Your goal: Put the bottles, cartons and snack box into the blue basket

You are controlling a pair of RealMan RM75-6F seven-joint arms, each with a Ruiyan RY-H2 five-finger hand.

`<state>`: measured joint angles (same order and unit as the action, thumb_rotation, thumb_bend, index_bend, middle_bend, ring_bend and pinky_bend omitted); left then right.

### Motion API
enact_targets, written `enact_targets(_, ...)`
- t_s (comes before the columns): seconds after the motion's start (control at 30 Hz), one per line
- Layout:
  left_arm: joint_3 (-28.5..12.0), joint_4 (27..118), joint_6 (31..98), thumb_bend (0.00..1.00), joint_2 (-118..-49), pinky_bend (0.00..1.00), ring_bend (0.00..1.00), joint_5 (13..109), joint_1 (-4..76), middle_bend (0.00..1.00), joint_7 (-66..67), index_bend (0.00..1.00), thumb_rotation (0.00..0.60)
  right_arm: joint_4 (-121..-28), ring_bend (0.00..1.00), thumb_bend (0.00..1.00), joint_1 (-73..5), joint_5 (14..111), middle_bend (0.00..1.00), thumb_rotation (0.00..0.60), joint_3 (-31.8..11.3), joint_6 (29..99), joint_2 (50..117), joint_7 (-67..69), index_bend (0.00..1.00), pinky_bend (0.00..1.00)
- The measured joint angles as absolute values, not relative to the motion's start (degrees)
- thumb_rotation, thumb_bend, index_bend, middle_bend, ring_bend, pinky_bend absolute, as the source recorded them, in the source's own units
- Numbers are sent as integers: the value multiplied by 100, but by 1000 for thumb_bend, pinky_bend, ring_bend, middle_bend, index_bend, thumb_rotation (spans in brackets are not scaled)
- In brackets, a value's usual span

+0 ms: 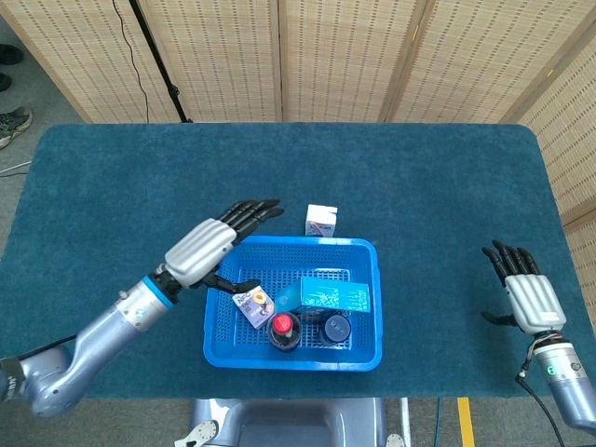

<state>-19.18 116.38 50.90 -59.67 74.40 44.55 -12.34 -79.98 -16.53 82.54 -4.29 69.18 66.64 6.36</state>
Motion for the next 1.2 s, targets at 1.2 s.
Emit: enact_targets(1.2,-705,10804,8271,230,-5047,0,0,7522,1252,0,-865,0,600,-6778,0,0,-5039,7130,0,600,-1800,3605,7771,965,0,0)
